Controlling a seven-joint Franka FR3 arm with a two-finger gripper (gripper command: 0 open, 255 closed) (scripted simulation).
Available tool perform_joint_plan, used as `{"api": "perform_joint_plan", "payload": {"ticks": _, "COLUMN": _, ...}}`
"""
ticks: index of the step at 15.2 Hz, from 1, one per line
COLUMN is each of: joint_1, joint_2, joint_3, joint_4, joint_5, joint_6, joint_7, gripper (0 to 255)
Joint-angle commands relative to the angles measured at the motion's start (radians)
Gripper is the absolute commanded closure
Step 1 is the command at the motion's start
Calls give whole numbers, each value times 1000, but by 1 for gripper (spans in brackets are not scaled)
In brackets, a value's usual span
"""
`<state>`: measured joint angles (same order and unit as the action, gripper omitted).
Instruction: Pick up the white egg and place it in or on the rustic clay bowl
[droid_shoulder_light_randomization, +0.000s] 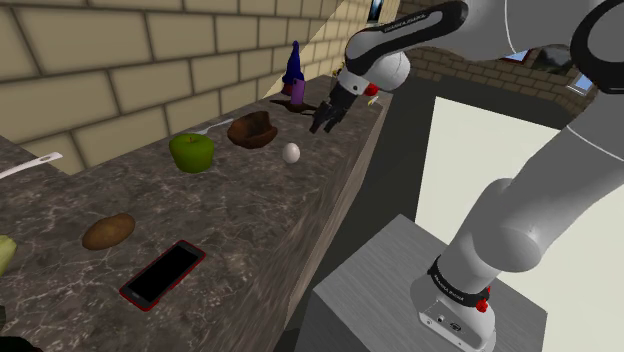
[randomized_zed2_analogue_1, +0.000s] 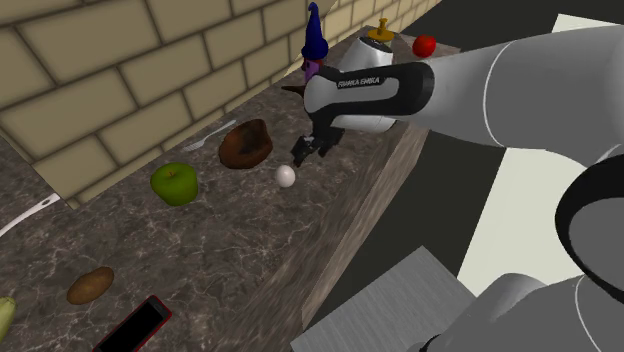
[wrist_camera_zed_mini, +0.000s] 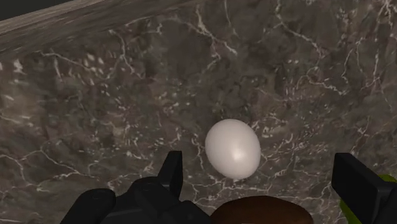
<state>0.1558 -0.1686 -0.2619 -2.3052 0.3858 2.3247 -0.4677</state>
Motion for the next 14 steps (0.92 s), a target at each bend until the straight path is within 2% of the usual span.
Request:
{"api": "perform_joint_plan", "payload": {"ticks": 1, "joint_1": 17, "joint_2": 87, "joint_3": -15, "joint_4": 38, "joint_5": 79, "joint_6": 33, "joint_7": -73, "gripper": 0}}
{"api": "perform_joint_plan", "payload": {"ticks": 7, "joint_1": 22, "joint_2": 320, "joint_3": -2, "joint_4": 181, "joint_5": 296, "joint_6": 64, "joint_7": -253, "gripper": 0}}
{"api": "perform_joint_plan", "payload": {"ticks": 14, "joint_1": 28, "joint_2": 395, "joint_3": 25, "joint_4": 193, "joint_5": 359, "joint_6": 122, "joint_7": -292, "gripper": 0}}
